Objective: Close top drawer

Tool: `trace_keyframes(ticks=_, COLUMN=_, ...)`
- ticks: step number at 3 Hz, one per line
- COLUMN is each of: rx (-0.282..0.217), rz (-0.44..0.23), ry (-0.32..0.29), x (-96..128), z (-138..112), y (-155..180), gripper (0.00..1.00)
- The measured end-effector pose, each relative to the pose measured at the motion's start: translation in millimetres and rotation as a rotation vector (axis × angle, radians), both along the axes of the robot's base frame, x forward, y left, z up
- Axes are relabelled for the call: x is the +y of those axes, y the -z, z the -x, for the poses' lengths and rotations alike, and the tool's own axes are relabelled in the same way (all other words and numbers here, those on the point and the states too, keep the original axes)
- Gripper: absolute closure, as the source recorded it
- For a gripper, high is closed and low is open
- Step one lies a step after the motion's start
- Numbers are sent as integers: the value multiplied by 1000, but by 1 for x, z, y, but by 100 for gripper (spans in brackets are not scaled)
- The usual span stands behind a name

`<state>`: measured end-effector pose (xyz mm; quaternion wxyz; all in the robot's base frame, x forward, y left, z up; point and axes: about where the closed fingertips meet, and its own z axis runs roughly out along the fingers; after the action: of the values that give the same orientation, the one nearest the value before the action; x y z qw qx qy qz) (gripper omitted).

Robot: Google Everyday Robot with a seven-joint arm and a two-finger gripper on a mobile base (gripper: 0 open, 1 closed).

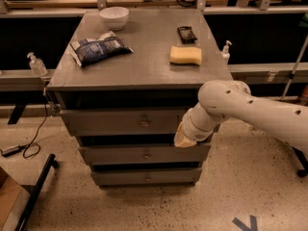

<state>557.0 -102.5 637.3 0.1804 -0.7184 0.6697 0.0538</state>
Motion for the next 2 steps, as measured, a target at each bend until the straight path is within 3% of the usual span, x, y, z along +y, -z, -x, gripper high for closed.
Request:
trace_keyframes(ticks=1, rx=0, rz=0, ry=0, x=0, z=0, y=0, gripper=100)
trace_keyframes(ticks=2, rx=-35, rz=-11, ry=-17, x=8, z=-15, y=1, gripper=100)
